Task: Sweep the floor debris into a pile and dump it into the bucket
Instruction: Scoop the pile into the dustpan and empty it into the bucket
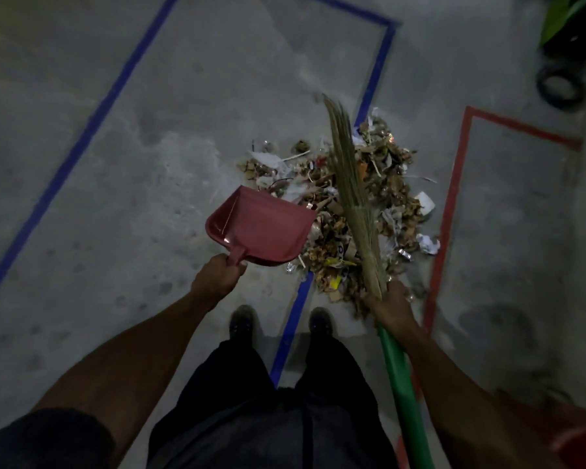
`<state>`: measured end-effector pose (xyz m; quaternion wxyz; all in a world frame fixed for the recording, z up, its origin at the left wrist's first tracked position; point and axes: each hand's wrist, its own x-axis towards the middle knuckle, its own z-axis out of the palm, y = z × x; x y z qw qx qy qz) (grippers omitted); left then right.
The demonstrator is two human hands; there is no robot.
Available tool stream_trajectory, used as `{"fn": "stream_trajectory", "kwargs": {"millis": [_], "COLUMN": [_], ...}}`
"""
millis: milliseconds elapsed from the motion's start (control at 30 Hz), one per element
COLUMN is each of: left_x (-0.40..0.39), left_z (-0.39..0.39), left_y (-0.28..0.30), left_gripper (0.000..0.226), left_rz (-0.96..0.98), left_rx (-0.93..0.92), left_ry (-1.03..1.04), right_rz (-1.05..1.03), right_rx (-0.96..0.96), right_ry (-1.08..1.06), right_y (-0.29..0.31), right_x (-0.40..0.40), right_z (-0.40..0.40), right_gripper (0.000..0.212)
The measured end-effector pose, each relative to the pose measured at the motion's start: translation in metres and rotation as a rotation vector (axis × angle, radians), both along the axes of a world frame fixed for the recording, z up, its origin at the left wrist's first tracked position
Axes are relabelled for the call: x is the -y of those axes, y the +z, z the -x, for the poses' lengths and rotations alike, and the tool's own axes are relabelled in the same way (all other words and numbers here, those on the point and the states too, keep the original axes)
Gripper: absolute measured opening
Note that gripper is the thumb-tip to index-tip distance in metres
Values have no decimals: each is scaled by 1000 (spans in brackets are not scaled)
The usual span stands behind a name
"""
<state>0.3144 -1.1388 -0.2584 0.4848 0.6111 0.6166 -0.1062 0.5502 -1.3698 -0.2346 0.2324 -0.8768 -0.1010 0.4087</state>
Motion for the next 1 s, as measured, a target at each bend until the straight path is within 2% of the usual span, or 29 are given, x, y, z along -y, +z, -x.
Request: {"fn": "stream_trajectory", "kwargs": {"millis": [133, 300, 433, 633, 700, 833, 1000], "left_x": [-14, -11, -2, 13, 17, 22, 20], "left_z": [19, 33, 38, 62, 70, 90, 115], "left_y": [-21, -55, -111, -215, -243, -297, -365], "left_gripper": [50, 36, 20, 18, 18, 16, 14], "left_rz": [-22, -22, -47, -44, -29, -21, -60], "left_rx": [-72, -185, -265, -340, -379, -405, -362], "left_ry": [-74, -144, -148, -241, -254, -222, -206], "right_rz": [29, 90, 110, 80, 84, 49, 9], "right_rx": [-22, -33, -39, 38, 18, 50, 76], "right_ry": [-47, -28, 17, 85, 67, 57, 72], "right_y": [-12, -48, -118, -239, -267, -325, -381], "right_x": [-7, -18, -24, -29, -29, -27, -27], "right_z": [25, 32, 32, 29, 29, 34, 54], "right_gripper": [27, 24, 28, 27, 23, 29, 31]}}
